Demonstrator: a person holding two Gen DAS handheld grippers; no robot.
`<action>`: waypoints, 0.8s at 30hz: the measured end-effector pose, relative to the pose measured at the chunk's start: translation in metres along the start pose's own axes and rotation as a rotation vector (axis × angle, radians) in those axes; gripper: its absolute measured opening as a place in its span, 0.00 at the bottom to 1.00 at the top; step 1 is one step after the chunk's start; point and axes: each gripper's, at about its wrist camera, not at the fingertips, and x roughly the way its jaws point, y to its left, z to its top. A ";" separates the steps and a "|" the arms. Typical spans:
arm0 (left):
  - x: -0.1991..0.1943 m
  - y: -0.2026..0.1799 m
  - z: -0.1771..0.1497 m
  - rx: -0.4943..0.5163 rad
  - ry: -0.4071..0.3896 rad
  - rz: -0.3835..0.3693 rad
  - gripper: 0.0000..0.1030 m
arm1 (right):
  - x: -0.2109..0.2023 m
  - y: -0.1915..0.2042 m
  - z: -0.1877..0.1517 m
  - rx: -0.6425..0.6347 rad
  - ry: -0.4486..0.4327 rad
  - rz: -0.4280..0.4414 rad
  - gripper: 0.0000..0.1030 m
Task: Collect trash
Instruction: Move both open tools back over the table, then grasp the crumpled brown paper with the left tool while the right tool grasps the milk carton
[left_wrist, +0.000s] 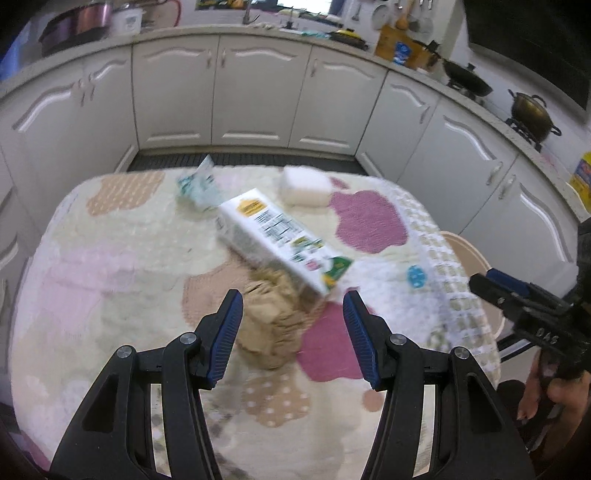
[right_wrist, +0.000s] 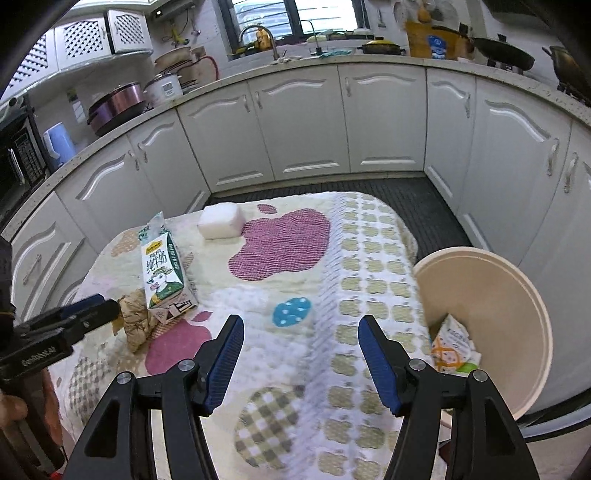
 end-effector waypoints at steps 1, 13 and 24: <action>0.003 0.004 -0.001 -0.006 0.008 0.000 0.53 | 0.002 0.001 0.000 -0.001 0.007 0.002 0.60; 0.045 0.019 -0.004 -0.018 0.080 -0.051 0.30 | 0.017 0.017 0.001 -0.036 0.035 0.021 0.60; 0.002 0.048 0.004 -0.040 -0.001 -0.009 0.23 | 0.051 0.062 0.018 -0.088 0.076 0.169 0.60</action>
